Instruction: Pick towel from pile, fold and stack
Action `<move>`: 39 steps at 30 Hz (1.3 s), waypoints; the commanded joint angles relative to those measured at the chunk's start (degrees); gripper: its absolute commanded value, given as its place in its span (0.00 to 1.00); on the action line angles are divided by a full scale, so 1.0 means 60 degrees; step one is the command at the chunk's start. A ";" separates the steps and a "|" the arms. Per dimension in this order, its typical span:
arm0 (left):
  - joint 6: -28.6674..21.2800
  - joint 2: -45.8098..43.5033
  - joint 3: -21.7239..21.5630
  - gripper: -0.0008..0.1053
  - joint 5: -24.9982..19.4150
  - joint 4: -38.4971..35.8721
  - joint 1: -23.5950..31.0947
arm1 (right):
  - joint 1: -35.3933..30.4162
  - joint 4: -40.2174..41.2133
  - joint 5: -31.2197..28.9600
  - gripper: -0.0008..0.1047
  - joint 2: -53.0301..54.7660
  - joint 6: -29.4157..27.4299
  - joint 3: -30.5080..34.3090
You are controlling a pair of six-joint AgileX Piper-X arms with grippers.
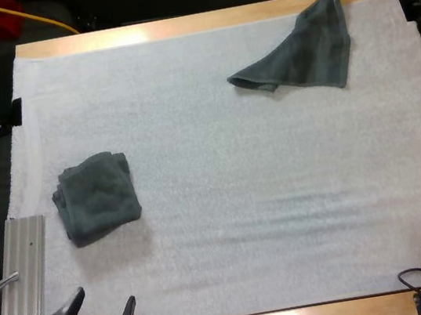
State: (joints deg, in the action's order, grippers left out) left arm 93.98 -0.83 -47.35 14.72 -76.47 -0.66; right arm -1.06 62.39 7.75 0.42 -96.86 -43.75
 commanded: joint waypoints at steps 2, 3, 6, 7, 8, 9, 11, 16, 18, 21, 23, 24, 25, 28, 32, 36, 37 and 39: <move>-0.0014 -0.1333 0.0177 0.66 0.0025 0.0578 -0.0028 | 0.0004 -0.0532 0.0030 0.71 0.0461 -0.0149 0.0174; -0.0014 -0.1333 0.0270 0.66 0.0025 0.0805 -0.0028 | 0.0004 -0.0735 0.0030 0.71 0.0447 -0.0149 0.0296; -0.0014 -0.1333 0.0559 0.66 0.0025 0.1304 -0.0028 | 0.0004 -0.1225 0.0030 0.71 0.0446 -0.0149 0.0619; -0.0033 -0.1333 0.0689 0.66 0.0025 0.1469 -0.0028 | 0.0004 -0.1358 0.0030 0.71 0.0446 -0.0149 0.0727; -0.0038 -0.1333 0.0846 0.66 0.0025 0.1650 -0.0028 | 0.0004 -0.1460 0.0030 0.71 0.0446 -0.0149 0.0839; -0.0070 -0.1333 0.0946 0.66 0.0025 0.1763 -0.0028 | 0.0004 -0.1498 0.0030 0.71 0.0446 -0.0149 0.0901; -0.0086 -0.1319 0.1259 0.66 0.0025 0.2061 -0.0028 | 0.0004 -0.1582 0.0030 0.71 0.0442 -0.0149 0.1079; -0.0086 -0.1316 0.2000 0.66 0.0025 0.2565 -0.0028 | 0.0004 -0.1615 0.0030 0.71 0.0441 -0.0174 0.1404; -0.0124 -0.1316 0.2288 0.66 0.0025 0.2698 -0.0028 | 0.0004 -0.1614 0.0030 0.71 0.0441 -0.0174 0.1538; -0.0431 -0.1316 0.2673 0.66 0.0025 0.2904 -0.0028 | 0.0004 -0.1614 0.0030 0.71 0.0441 -0.0174 0.1719; -0.0503 -0.1316 0.2907 0.66 0.0025 0.3019 -0.0028 | 0.0004 -0.1614 0.0030 0.71 0.0427 -0.0174 0.1875; -0.0503 -0.1316 0.2952 0.66 0.0025 0.3034 -0.0028 | 0.0004 -0.1614 0.0030 0.71 0.0423 -0.0174 0.1932; -0.0503 -0.1316 0.3001 0.66 0.0070 0.3088 -0.0028 | 0.0004 -0.1600 0.0030 0.71 0.0424 -0.0174 0.2027; -0.0503 -0.1316 0.3021 0.66 0.0082 0.3131 -0.0028 | 0.0004 -0.1556 0.0030 0.71 0.0425 -0.0174 0.2234; -0.0503 -0.1316 0.3021 0.66 0.0082 0.3130 -0.0028 | 0.0004 -0.1350 0.0030 0.71 0.0425 -0.0174 0.2343; -0.0503 -0.1316 0.3021 0.66 0.0082 0.3130 -0.0028 | 0.0004 -0.0948 0.0030 0.71 0.0425 -0.0174 0.2343; -0.0503 -0.1316 0.3021 0.66 0.0082 0.3130 -0.0028 | 0.0004 -0.0787 0.0009 0.71 0.0425 -0.0174 0.2343; -0.0503 -0.1316 0.3021 0.66 0.0082 0.3130 -0.0028 | 0.0004 -0.0715 -0.0001 0.71 0.0425 -0.0174 0.2343</move>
State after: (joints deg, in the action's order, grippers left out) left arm 90.96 -0.72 -29.09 14.95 -58.27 -0.66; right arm -1.06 57.60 7.75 0.42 -97.23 -29.46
